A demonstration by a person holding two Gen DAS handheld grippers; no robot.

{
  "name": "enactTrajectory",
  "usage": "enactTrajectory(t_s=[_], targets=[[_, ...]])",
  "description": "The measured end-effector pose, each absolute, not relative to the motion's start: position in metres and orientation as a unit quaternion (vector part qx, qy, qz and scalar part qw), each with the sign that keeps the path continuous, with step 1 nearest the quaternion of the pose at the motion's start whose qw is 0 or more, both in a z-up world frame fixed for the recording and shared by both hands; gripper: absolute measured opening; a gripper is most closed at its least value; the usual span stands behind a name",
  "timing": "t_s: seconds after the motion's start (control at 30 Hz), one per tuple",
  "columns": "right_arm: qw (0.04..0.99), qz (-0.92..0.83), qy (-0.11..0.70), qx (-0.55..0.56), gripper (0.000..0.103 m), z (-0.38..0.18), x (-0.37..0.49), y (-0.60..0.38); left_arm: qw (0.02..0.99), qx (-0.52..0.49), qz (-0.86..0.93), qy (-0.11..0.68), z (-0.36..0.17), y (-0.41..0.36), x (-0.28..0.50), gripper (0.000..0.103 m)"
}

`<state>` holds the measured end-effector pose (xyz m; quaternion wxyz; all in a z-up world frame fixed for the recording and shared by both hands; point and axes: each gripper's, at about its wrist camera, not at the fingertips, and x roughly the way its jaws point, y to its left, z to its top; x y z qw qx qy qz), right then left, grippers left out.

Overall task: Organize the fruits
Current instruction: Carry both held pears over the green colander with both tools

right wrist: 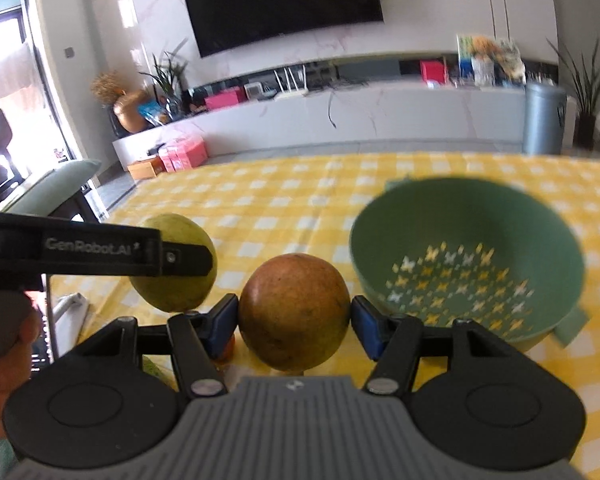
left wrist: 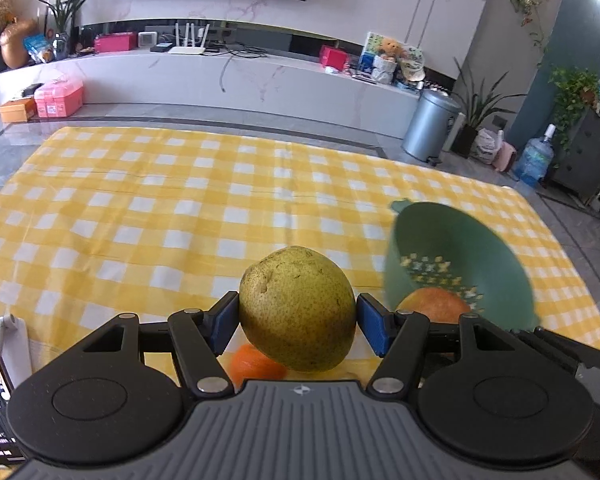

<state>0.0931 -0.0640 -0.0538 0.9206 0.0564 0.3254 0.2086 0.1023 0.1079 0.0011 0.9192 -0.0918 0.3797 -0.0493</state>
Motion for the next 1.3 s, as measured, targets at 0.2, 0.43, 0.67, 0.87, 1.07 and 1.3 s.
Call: enactTrajectory(t_s=[0.2, 0.43, 0.67, 0.87, 1.07, 1.3], targets=[[0.934, 0.199, 0.296, 0.033, 0.059, -0.026, 0.085, -0.098, 0.917, -0.089, -0.083, 0.380, 0.020, 0.083, 0.103, 0.073], [0.938, 0.164, 0.305, 0.017, 0.059, -0.015, 0.103, -0.151, 0.907, -0.064, -0.138, 0.392, 0.031, 0.037, 0.131, 0.073], [0.924, 0.165, 0.344, -0.018, 0.059, -0.024, 0.139, -0.178, 0.880, -0.024, -0.194, 0.432, 0.018, -0.008, 0.169, 0.073], [0.904, 0.177, 0.385, -0.056, 0.059, -0.044, 0.171, -0.182, 0.865, 0.019, -0.206, 0.458, -0.002, -0.034, 0.195, 0.073], [0.878, 0.207, 0.420, -0.102, 0.059, -0.061, 0.198, -0.174, 0.843, 0.054, -0.225, 0.485, -0.018, -0.050, 0.216, 0.073], [0.848, 0.225, 0.461, -0.131, 0.059, -0.079, 0.215, -0.166, 0.822, 0.072, -0.229, 0.516, -0.037, -0.059, 0.234, 0.073]])
